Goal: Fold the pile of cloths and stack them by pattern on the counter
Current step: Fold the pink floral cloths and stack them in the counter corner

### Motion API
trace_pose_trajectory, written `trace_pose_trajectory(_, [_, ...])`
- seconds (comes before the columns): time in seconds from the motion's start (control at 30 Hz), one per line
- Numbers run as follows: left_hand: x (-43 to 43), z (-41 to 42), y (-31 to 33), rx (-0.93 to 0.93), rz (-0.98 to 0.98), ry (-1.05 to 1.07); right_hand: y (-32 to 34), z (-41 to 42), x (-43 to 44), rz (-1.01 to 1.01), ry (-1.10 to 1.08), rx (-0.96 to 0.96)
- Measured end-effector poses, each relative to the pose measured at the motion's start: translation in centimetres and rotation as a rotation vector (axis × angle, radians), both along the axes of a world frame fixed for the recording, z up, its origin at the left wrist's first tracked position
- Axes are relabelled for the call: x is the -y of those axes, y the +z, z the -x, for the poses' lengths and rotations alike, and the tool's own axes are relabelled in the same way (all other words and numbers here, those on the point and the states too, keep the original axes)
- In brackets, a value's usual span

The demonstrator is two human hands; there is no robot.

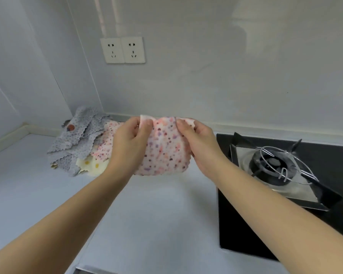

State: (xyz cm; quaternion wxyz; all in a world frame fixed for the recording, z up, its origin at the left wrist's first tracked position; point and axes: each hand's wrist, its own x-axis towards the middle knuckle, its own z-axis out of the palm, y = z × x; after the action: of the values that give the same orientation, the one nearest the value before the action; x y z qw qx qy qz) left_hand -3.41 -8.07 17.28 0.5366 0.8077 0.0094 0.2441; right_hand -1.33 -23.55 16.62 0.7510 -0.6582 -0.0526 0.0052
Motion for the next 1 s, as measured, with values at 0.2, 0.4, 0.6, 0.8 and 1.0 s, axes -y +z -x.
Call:
trace_pose_trajectory(0.2, [8.4,2.1,8.0,0.04,0.085,-0.062,7.0,3.2,6.9,-0.014,-0.287,0.003])
trace_pose_trajectory(0.4, [17.7,5.1,13.6,-0.149,0.181,-0.284,13.2,8.5,17.3,0.21,-0.38,0.119])
trace_pose_trajectory(0.6, [30.9,10.6,14.8,-0.362,0.428,-0.393,14.9,14.7,29.5,0.336,-0.551,0.143])
trace_pose_trajectory(0.8, [40.1,12.6,14.6,-0.517,0.481,-0.542,16.6,17.4,40.7,0.03,-0.335,-0.323])
trace_pose_trajectory(1.0, [51.4,11.1,12.3,-0.292,0.162,-0.453,14.0,16.8,49.8,0.284,-0.604,-0.22])
